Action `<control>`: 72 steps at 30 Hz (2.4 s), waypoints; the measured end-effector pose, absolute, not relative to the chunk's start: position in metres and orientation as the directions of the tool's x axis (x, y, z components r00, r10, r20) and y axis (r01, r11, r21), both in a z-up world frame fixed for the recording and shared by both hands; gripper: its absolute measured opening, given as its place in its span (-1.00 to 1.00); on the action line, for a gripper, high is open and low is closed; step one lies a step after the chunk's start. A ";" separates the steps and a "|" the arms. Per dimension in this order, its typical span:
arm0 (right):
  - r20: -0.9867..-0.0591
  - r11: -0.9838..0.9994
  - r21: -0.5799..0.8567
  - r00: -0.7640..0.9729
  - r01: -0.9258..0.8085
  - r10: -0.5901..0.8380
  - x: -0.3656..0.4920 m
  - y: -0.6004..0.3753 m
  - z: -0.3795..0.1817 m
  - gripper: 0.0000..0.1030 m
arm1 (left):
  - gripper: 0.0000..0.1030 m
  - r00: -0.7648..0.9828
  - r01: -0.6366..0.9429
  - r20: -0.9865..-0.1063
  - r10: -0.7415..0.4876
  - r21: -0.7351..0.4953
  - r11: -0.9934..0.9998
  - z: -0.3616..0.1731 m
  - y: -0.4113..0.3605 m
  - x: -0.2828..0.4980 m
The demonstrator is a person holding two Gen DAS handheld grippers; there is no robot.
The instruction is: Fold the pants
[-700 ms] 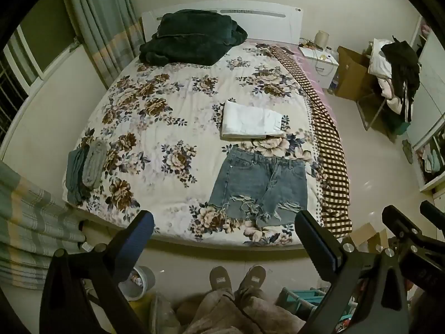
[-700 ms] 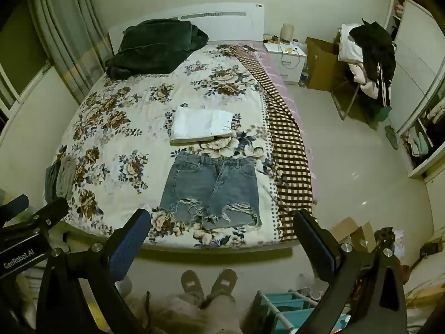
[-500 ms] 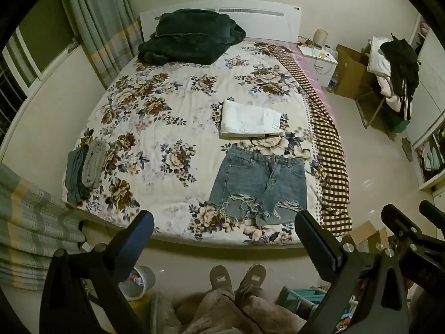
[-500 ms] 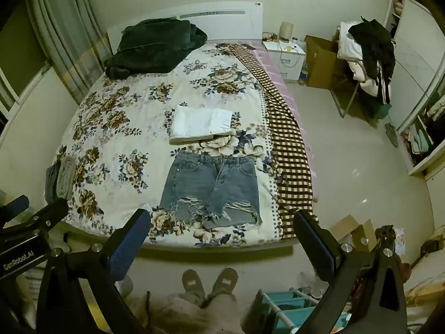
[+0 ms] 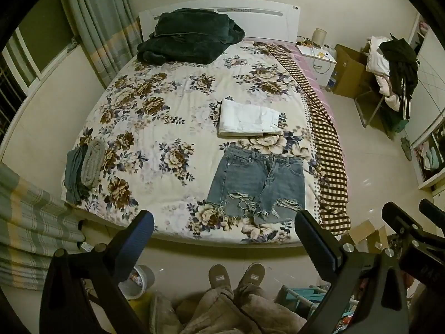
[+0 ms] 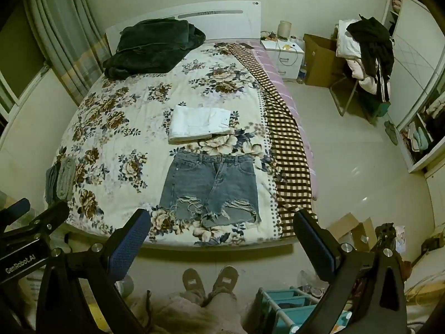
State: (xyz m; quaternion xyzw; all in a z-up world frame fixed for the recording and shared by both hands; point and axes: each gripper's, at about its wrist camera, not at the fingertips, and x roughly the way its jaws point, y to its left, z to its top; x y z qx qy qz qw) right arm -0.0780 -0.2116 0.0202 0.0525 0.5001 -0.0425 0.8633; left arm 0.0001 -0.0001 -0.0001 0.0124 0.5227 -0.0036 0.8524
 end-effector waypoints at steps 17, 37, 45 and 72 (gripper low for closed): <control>-0.867 0.990 0.053 0.497 0.129 -0.019 -0.081 -0.213 0.022 1.00 | 1.00 0.455 0.021 -0.891 0.004 0.016 1.000 0.000 0.000 0.000; -0.867 0.990 0.053 0.499 0.127 -0.018 -0.083 -0.215 0.024 1.00 | 1.00 0.457 0.021 -0.889 0.004 0.015 1.000 0.000 0.000 0.000; -0.866 0.990 0.054 0.500 0.128 -0.018 -0.081 -0.214 0.024 1.00 | 1.00 0.458 0.021 -0.889 0.004 0.015 1.000 0.000 0.000 0.000; -0.886 0.982 0.076 0.464 0.172 -0.013 -0.067 -0.213 -0.004 1.00 | 1.00 0.433 0.024 -0.901 0.012 0.025 0.999 -0.020 0.004 0.015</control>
